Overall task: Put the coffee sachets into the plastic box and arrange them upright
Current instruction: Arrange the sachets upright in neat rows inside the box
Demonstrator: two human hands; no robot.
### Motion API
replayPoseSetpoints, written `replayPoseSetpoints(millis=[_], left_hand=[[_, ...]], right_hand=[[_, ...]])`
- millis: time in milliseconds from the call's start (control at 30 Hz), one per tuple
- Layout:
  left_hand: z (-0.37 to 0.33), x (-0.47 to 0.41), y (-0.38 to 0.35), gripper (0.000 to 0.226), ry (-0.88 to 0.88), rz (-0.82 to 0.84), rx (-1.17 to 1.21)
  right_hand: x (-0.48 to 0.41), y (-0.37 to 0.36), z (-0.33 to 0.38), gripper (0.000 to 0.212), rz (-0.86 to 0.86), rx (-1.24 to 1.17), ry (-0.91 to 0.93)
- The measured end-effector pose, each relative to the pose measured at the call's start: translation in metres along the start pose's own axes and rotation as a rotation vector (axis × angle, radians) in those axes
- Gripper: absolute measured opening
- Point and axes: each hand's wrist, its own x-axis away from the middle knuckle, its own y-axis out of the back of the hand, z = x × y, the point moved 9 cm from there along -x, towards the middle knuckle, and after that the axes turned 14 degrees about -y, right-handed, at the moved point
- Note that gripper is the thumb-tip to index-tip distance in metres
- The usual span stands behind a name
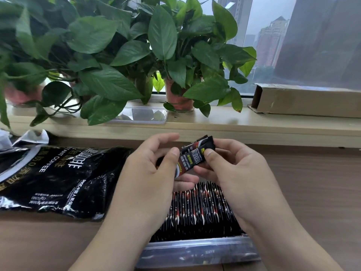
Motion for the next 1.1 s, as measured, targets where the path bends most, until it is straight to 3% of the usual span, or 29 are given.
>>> replayPoseSetpoints(millis=[133, 233, 300, 400, 667, 800, 967, 1100], left_hand=[[0.001, 0.001, -0.001, 0.031, -0.077, 0.064, -0.154], [0.002, 0.002, -0.004, 0.03, -0.088, 0.114, -0.232], [-0.005, 0.003, -0.007, 0.024, -0.133, 0.151, -0.299], [-0.016, 0.005, -0.005, 0.03, -0.197, 0.129, -0.412], [-0.024, 0.001, 0.008, 0.03, -0.223, 0.017, -0.411], [-0.016, 0.002, 0.007, 0.025, -0.16, 0.022, -0.304], [0.004, 0.003, 0.008, 0.029, 0.111, -0.057, 0.069], [0.007, 0.005, 0.002, 0.026, 0.167, -0.023, 0.125]], right_hand=[[-0.001, -0.001, -0.002, 0.023, 0.014, -0.018, -0.045], [0.0, -0.006, -0.003, 0.009, 0.067, -0.108, -0.135], [0.0, -0.005, -0.004, 0.019, 0.052, -0.086, -0.151], [0.001, -0.002, -0.002, 0.034, 0.003, 0.09, -0.094], [0.015, -0.013, 0.017, 0.05, 0.005, 0.622, 0.18], [0.017, -0.012, 0.025, 0.056, 0.03, 0.594, 0.206], [0.022, -0.014, 0.033, 0.045, 0.039, 0.49, 0.287], [0.028, -0.02, 0.037, 0.045, 0.019, 0.631, 0.425]])
